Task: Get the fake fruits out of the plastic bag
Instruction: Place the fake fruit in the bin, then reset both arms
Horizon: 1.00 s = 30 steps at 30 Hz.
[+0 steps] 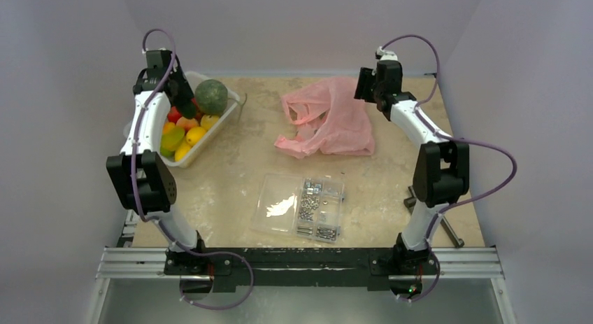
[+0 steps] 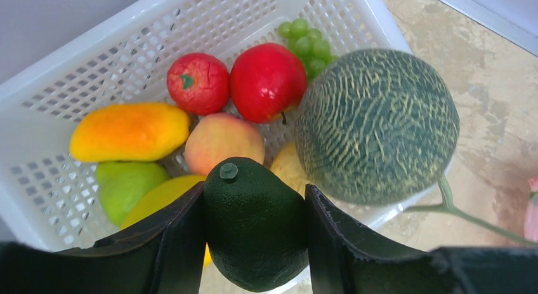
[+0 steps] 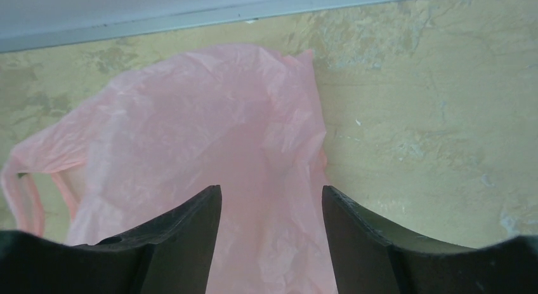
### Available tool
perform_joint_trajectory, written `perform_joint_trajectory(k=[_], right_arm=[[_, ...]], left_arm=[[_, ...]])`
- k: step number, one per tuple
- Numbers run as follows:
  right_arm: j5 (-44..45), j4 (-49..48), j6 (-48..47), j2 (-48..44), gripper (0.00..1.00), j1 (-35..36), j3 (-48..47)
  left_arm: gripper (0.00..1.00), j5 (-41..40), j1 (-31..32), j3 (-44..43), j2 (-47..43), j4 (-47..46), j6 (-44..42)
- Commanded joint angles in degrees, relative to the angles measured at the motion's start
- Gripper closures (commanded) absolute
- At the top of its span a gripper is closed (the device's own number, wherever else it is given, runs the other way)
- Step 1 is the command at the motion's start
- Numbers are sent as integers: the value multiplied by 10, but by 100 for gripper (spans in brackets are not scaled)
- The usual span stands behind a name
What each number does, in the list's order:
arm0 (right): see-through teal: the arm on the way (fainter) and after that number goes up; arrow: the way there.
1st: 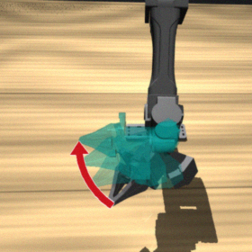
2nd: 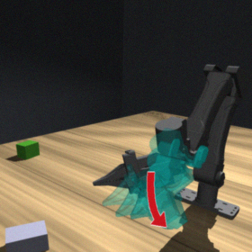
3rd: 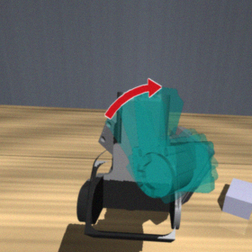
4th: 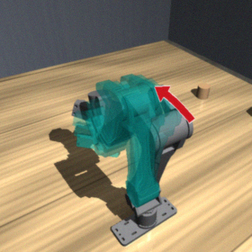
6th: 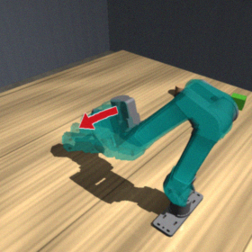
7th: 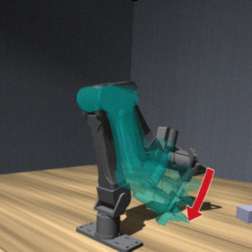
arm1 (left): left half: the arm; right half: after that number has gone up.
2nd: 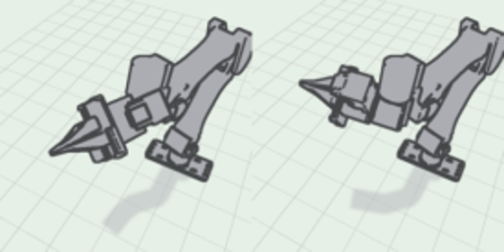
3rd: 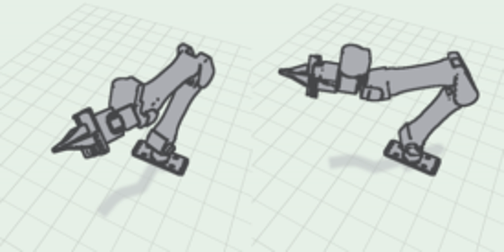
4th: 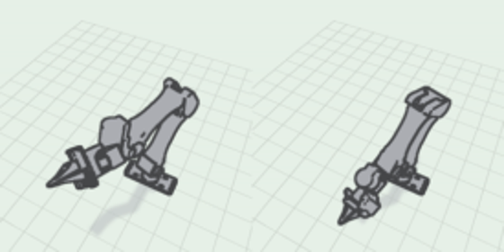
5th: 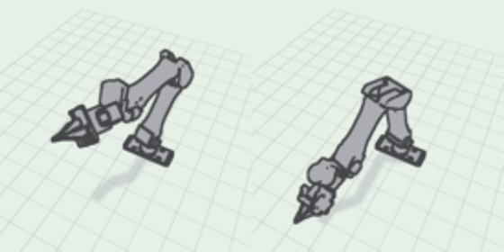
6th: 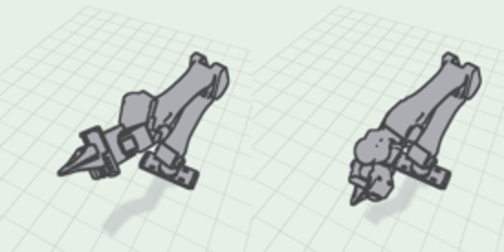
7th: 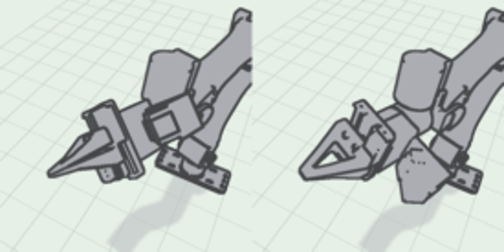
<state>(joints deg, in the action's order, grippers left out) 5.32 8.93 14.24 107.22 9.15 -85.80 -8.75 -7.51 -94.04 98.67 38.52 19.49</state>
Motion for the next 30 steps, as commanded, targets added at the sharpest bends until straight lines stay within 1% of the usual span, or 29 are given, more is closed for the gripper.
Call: perform_joint_trajectory(k=[1, 2, 5, 6, 10, 12, 14, 15, 17, 20, 23, 25, 28, 30], right_arm=[[-3, -40, -10, -69, 40, -1, 27], [-8, -45, -8, -77, 39, 0, 34], [-13, -47, -5, -94, 38, 0, 41], [-20, -47, -6, -101, 39, 1, 44], [-37, -50, -3, -127, 38, 1, 59], [-47, -48, 0, -135, 38, 3, 63], [-50, -45, 2, -143, 38, 11, 66], [-46, -45, 0, -146, 38, 17, 70], [-35, -41, 0, -153, 38, 32, 74], [-29, -19, 3, -165, 37, 61, 67], [-2, -1, 0, -193, 36, 100, 67], [-13, 14, 2, -222, 35, 118, 69], [-48, 35, 19, -271, 33, 124, 81], [-52, 52, 22, -309, 31, 124, 95]], left_arm=[[100, 16, -13, -77, 47, 5, -4], [100, 16, -14, -84, 56, 4, -8], [88, 12, -20, -100, 81, 9, -19], [81, 13, -24, -101, 88, 11, -23], [51, 18, -34, -96, 100, 17, -25], [44, 23, -39, -93, 99, 23, -23], [40, 29, -42, -93, 95, 31, -19], [35, 29, -43, -92, 89, 36, -18], [20, 28, -44, -79, 72, 33, -16], [5, 36, -44, -58, 39, 21, -13], [1, 56, -44, -55, 6, 36, -2], [0, 83, -44, -39, -30, 38, 12], [1, 151, -43, 10, -107, 29, 35], [2, 204, -42, 55, -182, 17, 48]])
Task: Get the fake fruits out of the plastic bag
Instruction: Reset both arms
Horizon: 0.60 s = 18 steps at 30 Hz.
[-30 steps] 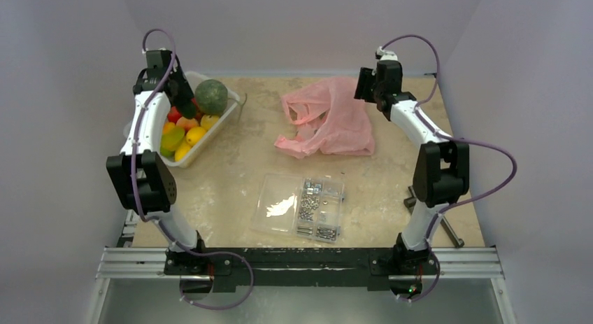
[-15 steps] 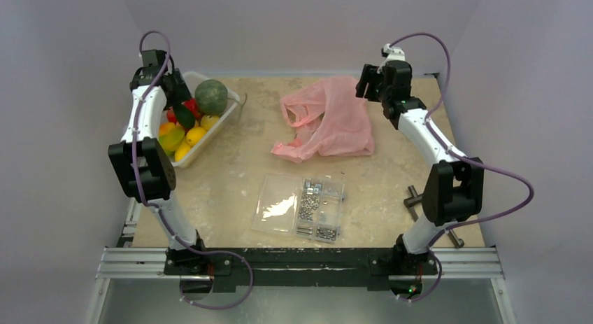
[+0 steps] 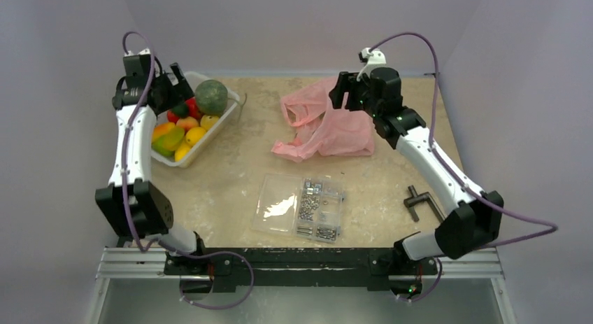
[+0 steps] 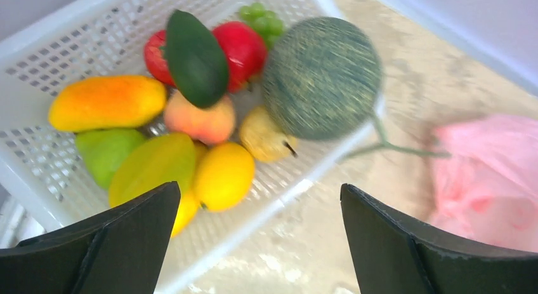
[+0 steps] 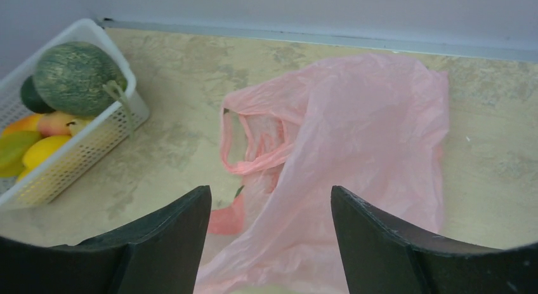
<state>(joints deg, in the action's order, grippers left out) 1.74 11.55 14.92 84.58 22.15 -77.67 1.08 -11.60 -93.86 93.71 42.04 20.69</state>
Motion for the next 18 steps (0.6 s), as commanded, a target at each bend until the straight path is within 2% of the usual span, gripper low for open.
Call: perform_joint_trajectory(k=[1, 3, 4, 5, 6, 13, 18], right_arm=[[-16, 31, 16, -103, 28, -7, 21], [-33, 49, 16, -146, 20, -7, 28], [-38, 64, 16, -165, 9, -7, 29], [-41, 70, 15, -185, 3, -6, 30], [-43, 78, 13, -205, 1, -7, 33], [-56, 74, 58, -353, 1, -6, 66], [11, 141, 61, -411, 1, -6, 21]], left_arm=[[3, 126, -1, 74, -167, -23, 41], [4, 162, -1, 113, -235, -35, 50], [4, 176, -1, 132, -268, -36, 53], [4, 188, 0, 142, -299, -35, 55], [4, 194, -1, 147, -332, -26, 56], [2, 221, 0, 169, -553, -14, 51], [0, 211, -1, 190, -667, -54, 64]])
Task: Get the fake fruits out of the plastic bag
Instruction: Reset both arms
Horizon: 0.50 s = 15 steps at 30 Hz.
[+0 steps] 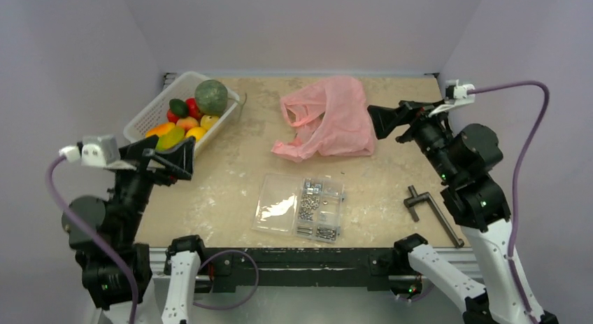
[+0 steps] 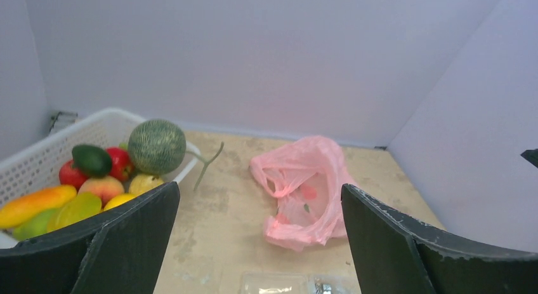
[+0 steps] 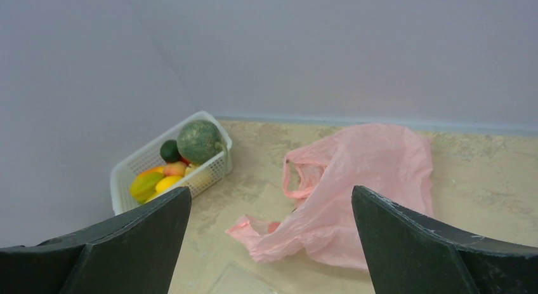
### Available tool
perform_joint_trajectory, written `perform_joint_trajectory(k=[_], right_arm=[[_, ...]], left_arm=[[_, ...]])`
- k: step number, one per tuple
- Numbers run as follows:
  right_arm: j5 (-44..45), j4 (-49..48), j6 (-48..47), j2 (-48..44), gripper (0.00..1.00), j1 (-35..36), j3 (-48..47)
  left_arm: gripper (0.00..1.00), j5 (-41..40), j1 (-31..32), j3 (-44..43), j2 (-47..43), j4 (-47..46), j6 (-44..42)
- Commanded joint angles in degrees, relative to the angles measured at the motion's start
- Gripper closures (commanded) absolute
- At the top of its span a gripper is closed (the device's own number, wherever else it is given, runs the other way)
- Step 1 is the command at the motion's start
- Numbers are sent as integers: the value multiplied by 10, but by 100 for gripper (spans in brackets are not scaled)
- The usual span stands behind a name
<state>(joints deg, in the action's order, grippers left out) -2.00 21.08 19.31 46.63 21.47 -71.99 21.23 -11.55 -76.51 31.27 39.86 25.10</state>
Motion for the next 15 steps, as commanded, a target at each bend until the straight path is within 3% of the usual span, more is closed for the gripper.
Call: perform_joint_trajectory(k=[1, 9, 15], right_arm=[[69, 55, 18, -44, 1, 1, -40], [157, 35, 9, -143, 1, 1, -3], [176, 65, 34, -133, 1, 1, -12]], left_arm=[[0, 11, -1, 17, -56, -35, 23], [0, 26, -1, 47, -94, -58, 44], [0, 35, 13, 41, -74, -43, 38]])
